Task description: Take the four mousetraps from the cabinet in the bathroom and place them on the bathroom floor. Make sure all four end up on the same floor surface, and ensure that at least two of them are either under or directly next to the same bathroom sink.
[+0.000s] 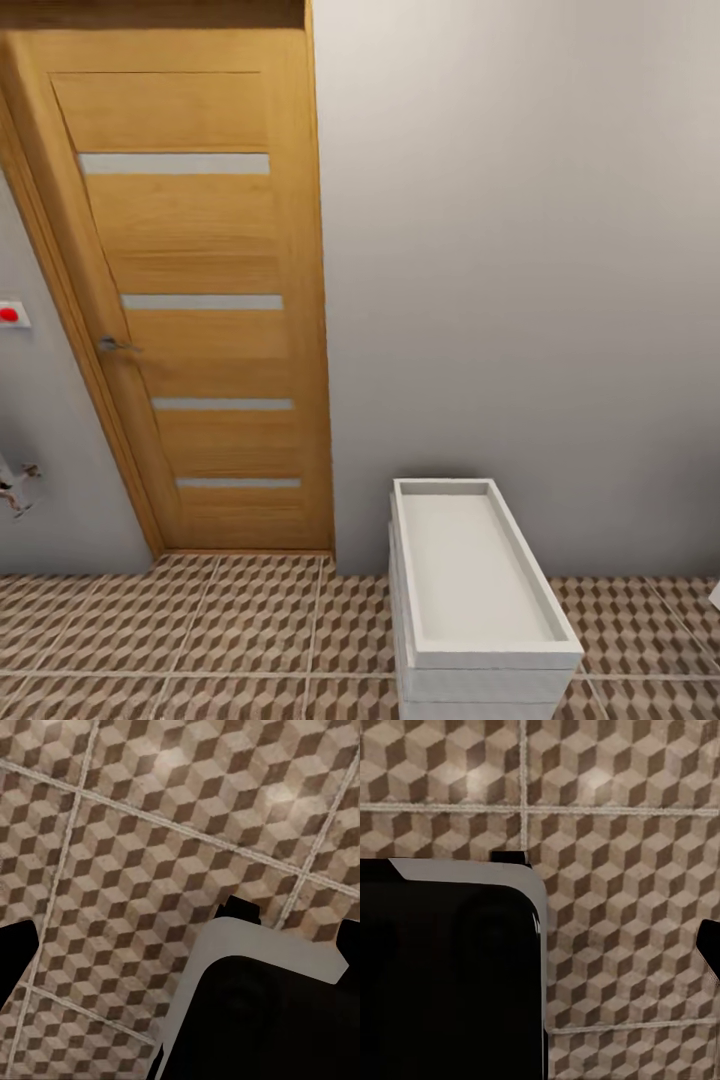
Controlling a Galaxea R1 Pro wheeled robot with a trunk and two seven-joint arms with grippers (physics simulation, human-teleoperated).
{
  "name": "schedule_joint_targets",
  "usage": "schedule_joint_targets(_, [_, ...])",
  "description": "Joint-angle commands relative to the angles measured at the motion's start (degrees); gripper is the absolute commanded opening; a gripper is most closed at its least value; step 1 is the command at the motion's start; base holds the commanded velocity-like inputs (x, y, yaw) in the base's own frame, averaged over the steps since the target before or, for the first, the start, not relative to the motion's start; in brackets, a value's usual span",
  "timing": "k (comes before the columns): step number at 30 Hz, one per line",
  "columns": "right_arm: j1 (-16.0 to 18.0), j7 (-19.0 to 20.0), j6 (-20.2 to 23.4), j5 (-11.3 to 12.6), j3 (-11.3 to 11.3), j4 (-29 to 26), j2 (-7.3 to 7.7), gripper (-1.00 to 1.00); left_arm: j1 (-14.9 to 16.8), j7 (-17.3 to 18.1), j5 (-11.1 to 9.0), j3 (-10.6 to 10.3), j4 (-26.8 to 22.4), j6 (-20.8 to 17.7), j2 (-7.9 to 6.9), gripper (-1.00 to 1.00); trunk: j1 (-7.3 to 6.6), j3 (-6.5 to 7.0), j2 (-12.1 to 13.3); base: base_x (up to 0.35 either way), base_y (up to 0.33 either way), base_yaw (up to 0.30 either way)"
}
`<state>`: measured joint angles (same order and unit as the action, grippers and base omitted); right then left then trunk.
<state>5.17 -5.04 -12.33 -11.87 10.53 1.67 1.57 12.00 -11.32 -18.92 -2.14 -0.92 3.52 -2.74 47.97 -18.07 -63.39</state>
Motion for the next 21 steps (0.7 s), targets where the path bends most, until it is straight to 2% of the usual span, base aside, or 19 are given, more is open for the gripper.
schedule_joint_targets(1, [0.1, -0.2, -0.3, -0.6, 0.5, 0.2, 0.02, 1.0, 0.0, -0.1, -0.4, -0.2, 0.0, 0.2, 0.01, 1.0, 0.0, -0.07, 0.0, 0.0, 0.0, 0.277])
schedule_joint_targets(21, [0.1, -0.4, -0.3, -0.6, 0.5, 0.2, -0.07, 1.0, 0.0, -0.1, -0.3, -0.2, 0.0, 0.2, 0.01, 1.0, 0.0, -0.07, 0.0, 0.0, 0.0, 0.277])
